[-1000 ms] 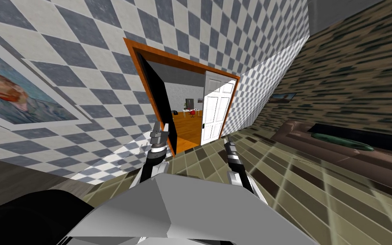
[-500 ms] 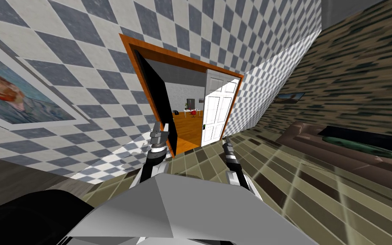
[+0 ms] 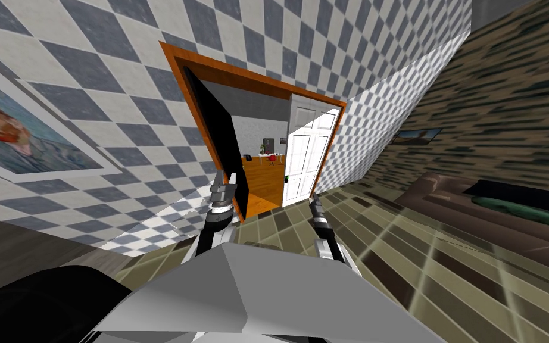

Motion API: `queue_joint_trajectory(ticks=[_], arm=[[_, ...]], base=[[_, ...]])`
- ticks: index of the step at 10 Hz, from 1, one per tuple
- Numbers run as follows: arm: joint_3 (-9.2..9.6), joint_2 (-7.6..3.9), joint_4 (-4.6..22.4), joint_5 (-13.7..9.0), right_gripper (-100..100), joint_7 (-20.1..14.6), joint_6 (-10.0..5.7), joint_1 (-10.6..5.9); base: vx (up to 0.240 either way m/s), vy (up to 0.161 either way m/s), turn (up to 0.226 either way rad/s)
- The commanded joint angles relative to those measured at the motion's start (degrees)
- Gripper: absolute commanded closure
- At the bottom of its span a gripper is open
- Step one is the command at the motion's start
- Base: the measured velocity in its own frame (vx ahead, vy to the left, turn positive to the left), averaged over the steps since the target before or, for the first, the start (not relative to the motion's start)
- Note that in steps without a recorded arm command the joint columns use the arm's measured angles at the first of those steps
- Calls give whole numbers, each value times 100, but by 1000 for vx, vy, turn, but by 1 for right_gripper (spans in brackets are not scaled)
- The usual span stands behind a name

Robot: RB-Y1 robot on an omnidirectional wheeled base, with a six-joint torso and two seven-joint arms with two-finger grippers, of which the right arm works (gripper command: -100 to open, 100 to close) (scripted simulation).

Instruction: Push the door open

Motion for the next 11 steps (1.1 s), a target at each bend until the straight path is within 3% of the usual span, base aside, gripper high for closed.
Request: queue_joint_trajectory(ticks=[1,11], arm=[[13,-23,219,0,-100,-10,-77,-72],[128,-38,1507,33,-100,-23,-412,-558]], base=[[97,-41,67],[94,-44,56]])
